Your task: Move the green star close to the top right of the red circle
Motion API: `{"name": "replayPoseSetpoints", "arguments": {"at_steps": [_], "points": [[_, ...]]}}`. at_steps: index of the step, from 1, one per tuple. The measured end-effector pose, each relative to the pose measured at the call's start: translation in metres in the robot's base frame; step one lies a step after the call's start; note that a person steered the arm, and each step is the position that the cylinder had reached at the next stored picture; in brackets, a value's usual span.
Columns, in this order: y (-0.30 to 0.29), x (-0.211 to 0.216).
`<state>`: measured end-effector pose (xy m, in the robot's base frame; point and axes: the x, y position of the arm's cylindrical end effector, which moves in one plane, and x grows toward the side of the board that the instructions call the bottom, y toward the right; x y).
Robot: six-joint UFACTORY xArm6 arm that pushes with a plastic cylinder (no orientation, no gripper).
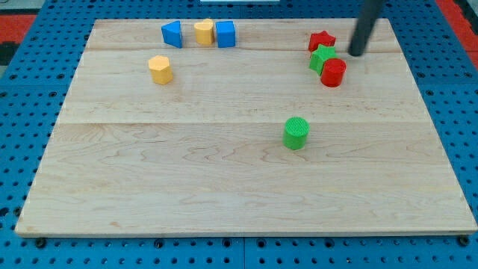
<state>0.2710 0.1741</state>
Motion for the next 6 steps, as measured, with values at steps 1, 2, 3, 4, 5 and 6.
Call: {"name": "replayPoseSetpoints", "arguments": {"at_steps": [1,2,3,4,5,6], "points": [[-0.054,0.016],[-0.101,0.049],[-0.094,0.072],[-0.093,0.046],[-0.048,0.043],[-0.029,0.041]]}}
